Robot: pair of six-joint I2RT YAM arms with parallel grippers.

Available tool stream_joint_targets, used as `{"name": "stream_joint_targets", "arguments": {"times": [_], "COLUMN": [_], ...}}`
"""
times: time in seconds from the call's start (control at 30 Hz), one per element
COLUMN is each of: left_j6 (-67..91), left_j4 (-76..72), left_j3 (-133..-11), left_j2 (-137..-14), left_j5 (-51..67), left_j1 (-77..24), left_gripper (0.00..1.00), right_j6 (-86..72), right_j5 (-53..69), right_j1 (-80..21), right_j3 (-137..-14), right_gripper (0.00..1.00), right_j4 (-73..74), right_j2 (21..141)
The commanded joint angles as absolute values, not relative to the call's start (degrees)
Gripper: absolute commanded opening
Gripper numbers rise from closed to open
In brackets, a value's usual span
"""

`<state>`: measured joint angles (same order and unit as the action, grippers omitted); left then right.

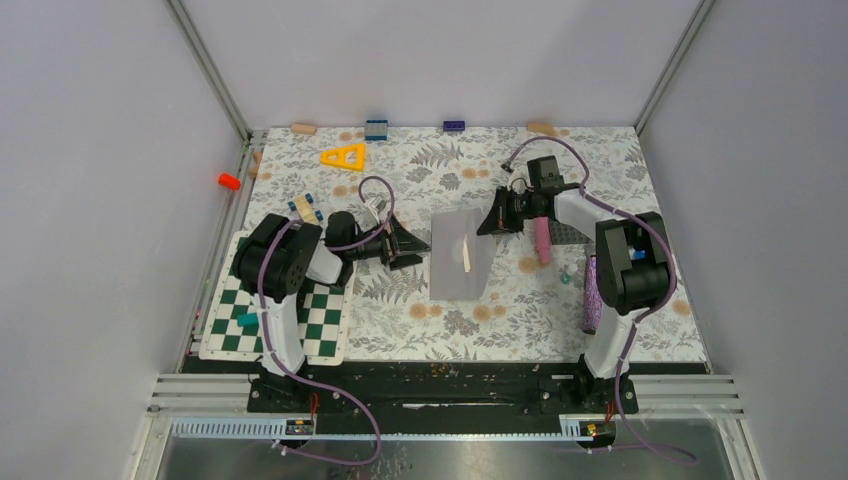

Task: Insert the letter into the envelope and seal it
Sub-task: Place the letter in the envelope.

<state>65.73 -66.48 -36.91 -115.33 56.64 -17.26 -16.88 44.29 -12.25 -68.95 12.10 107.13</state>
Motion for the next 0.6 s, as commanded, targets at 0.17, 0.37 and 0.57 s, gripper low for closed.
{"name": "stream_joint_targets", "arguments": {"times": [0.17,0.37,0.57], "left_j6": [48.5,45.7,44.6], "left_j4": [-45.4,-41.0,-39.3], "left_j3": [-38.9,-39.9,-40.5], "left_j2": [-107.3,-107.0,-106.6], "left_j5": [48.9,47.3,46.7], "left_j1": [-16.0,-16.0,-16.0], "left_gripper": [0.99,0.99,0.99], "right_j6": [-11.0,-9.6,-6.2], "right_j5": [30.2,28.0,23.5], "right_j1": [-12.4,-12.4,-12.4], "right_j3": [-72.2,-72.8,-72.8], "right_gripper": [0.02,0.33,0.62], "right_j4": [22.1,23.4,25.1], "right_j2": [109.1,108.4,103.3]}}
